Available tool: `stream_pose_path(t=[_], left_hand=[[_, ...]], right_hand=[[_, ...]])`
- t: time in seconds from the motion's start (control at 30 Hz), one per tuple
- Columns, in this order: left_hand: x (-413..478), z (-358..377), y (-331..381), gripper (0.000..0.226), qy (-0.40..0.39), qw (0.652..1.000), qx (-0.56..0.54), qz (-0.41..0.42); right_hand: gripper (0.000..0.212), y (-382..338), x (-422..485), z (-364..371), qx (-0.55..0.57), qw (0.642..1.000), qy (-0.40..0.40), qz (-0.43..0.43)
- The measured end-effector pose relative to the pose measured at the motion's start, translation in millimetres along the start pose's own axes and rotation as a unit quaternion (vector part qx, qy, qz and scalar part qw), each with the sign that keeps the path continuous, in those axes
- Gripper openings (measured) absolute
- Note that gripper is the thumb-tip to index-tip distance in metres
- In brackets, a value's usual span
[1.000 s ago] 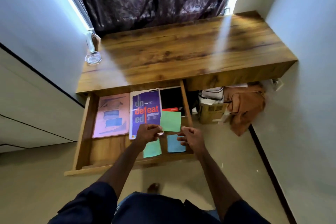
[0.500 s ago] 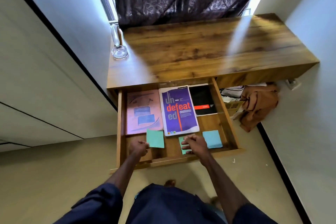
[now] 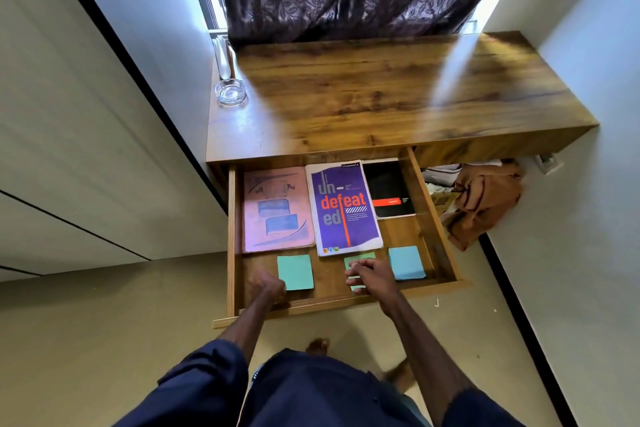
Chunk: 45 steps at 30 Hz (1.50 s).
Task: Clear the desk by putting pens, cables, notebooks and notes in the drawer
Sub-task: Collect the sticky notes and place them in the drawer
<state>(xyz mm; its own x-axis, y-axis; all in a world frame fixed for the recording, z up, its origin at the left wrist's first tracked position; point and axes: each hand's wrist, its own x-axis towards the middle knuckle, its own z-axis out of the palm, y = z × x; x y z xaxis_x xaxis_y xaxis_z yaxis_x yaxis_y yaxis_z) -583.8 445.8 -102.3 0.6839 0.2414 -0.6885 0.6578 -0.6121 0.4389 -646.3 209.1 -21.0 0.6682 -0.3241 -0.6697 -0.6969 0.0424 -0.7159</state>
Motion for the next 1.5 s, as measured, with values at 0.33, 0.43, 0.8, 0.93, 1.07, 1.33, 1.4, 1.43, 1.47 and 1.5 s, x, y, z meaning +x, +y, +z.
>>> stream_pose_path(t=[0.33,0.43,0.8,0.93,1.07,1.33,1.4,1.43,1.47,1.5], left_hand=[[-0.3,6.3,-4.8,0.019,-0.009,0.995,0.066,0.077],[-9.6,14.8,9.2,0.018,-0.008,0.995,0.017,0.099],[-59.9,43.3,89.4,0.018,-0.141,0.973,-0.112,0.141],[-73.1,44.8,94.2,0.022,-0.204,0.966,-0.11,0.115],[-89.4,45.1,83.0,0.037,-0.321,0.946,-0.031,0.009],[-89.1,50.4,56.9,0.063,-0.33,0.939,0.021,-0.098],[-91.4,50.4,56.6,0.064,-0.318,0.942,0.041,-0.094],[-93.1,51.5,55.6,0.063,-0.31,0.946,0.043,-0.087],[-95.0,52.1,54.4,0.061,-0.299,0.95,0.04,-0.077],[-96.7,53.2,53.1,0.056,-0.288,0.955,0.033,-0.066]], right_hand=[[0.008,-3.3,2.7,-12.6,-0.008,1.0,0.011,-0.018],[0.012,-0.8,5.3,-20.5,0.003,1.0,0.022,-0.016],[0.018,-9.3,5.0,-54.6,0.043,0.997,0.059,-0.018],[0.02,1.0,0.0,-62.8,0.024,0.998,0.035,0.043],[0.033,26.9,-2.2,-61.7,0.007,0.99,0.007,0.142],[0.053,35.1,3.1,-45.6,0.004,0.979,-0.016,0.204],[0.055,31.4,1.5,-39.8,-0.012,0.974,-0.027,0.223],[0.054,29.8,0.4,-37.1,-0.017,0.974,-0.027,0.226],[0.05,29.0,1.4,-33.5,-0.015,0.973,-0.027,0.227],[0.047,27.6,1.7,-30.0,-0.002,0.973,-0.028,0.23]])
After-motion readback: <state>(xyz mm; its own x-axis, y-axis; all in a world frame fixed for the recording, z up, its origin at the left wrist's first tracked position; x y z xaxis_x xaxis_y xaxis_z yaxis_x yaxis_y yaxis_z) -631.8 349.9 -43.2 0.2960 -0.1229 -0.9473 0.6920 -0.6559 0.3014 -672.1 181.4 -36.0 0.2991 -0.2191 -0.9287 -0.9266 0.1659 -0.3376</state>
